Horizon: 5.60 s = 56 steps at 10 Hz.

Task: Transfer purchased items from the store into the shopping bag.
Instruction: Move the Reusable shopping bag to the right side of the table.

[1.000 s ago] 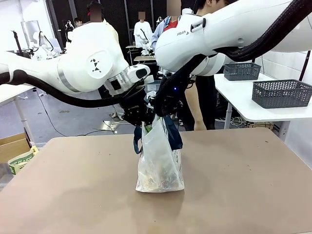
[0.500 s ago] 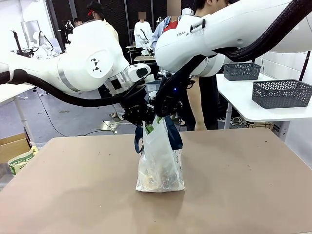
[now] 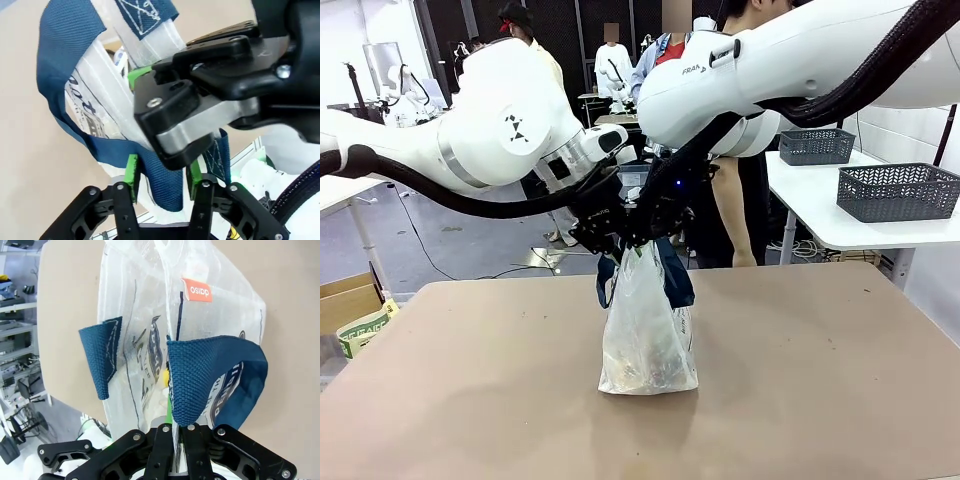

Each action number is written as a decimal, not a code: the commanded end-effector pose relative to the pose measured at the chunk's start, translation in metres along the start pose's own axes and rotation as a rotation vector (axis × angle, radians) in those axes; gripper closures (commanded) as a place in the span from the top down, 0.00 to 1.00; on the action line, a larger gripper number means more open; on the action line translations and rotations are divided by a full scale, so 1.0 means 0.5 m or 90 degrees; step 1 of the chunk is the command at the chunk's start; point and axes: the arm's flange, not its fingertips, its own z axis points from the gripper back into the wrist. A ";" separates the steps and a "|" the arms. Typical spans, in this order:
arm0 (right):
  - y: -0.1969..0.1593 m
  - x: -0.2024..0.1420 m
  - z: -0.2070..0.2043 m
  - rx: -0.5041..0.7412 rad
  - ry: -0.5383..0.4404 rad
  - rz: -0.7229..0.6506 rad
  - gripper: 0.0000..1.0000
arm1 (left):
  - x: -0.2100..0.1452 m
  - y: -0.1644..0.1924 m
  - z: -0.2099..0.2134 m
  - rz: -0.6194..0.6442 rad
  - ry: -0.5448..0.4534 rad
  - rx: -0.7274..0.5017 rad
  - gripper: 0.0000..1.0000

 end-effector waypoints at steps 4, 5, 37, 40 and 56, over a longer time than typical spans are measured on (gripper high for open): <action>0.003 0.007 -0.003 0.014 -0.009 -0.021 0.00 | -0.023 0.015 0.015 -0.006 -0.025 -0.079 1.00; 0.003 0.008 -0.003 0.013 -0.009 -0.022 0.00 | -0.026 0.014 0.022 -0.009 -0.032 -0.082 1.00; 0.007 0.011 -0.009 0.025 -0.015 -0.022 0.00 | -0.010 -0.018 -0.024 0.032 -0.038 -0.004 0.00; 0.005 0.013 -0.009 0.027 -0.012 -0.019 0.00 | -0.017 -0.017 -0.016 0.036 -0.036 0.012 0.00; -0.140 0.007 0.121 0.131 -0.090 -0.011 1.00 | -0.012 -0.015 -0.016 0.016 -0.040 0.008 0.00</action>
